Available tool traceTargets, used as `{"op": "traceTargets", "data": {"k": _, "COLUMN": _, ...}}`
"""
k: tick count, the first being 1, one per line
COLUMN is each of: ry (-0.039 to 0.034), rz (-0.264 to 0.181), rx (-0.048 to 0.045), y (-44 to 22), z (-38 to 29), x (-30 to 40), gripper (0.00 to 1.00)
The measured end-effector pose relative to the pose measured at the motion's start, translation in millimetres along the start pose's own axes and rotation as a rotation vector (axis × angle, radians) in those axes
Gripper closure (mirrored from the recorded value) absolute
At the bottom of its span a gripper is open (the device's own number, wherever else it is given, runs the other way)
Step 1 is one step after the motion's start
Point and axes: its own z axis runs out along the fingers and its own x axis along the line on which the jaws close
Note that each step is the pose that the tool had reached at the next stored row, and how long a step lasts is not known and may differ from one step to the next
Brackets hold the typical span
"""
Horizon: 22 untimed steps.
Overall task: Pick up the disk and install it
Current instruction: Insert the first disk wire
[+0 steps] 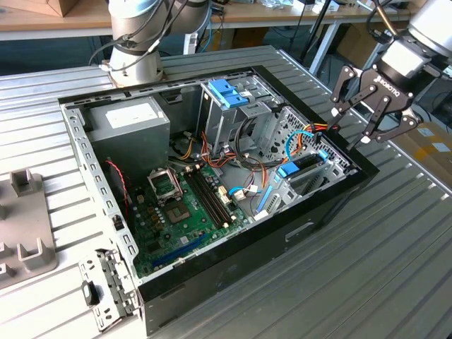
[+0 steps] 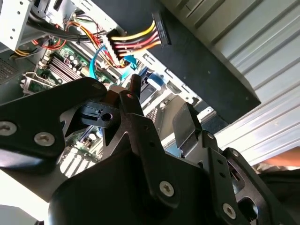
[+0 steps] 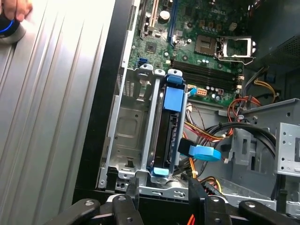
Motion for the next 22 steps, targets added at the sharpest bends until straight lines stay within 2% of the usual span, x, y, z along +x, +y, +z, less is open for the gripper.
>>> {"op": "traceTargets", "data": {"k": 2, "ry": 0.0011, "rz": -0.007, "rx": -0.0006, "y": -5.2, "z": -0.2, "x": -1.5, "gripper": 0.46}}
{"op": "traceTargets", "data": {"k": 5, "ry": 0.0024, "rz": -0.014, "rx": -0.0013, "y": -9.7, "z": -0.5, "x": -3.3, "gripper": 0.46}}
{"op": "traceTargets", "data": {"k": 12, "ry": 0.0063, "rz": -0.038, "rx": -0.0038, "y": -17.9, "z": 0.7, "x": -9.1, "gripper": 0.46}}
{"op": "traceTargets", "data": {"k": 22, "ry": 0.0224, "rz": -0.139, "rx": -0.0139, "y": -20.9, "z": 4.5, "x": -12.1, "gripper": 0.46}}
